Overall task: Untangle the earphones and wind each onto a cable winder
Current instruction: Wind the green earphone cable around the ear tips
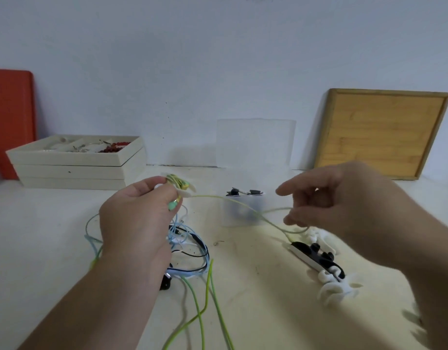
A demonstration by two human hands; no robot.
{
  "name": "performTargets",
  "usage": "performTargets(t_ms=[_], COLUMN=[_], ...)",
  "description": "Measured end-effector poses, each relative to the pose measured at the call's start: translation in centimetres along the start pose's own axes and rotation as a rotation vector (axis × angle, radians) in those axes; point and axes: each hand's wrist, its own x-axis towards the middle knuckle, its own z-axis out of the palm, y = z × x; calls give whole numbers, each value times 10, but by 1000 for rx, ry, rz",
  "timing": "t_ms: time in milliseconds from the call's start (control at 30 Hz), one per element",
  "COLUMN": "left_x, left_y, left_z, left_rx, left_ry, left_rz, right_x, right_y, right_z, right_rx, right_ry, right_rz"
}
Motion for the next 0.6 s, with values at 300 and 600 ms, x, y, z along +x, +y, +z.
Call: performTargets(t_ms=[300, 600], left_x=[-5, -23], left_y=[0, 10], left_z=[3, 10], left_rx=[64, 68], left_ry=[-17, -417], left_rz=[3, 20], right_x=[18, 12], right_y=[28, 26], right_z=[-10, -11], right_rx=[1017, -343], right_ry=[457, 293], right_rz=[35, 472])
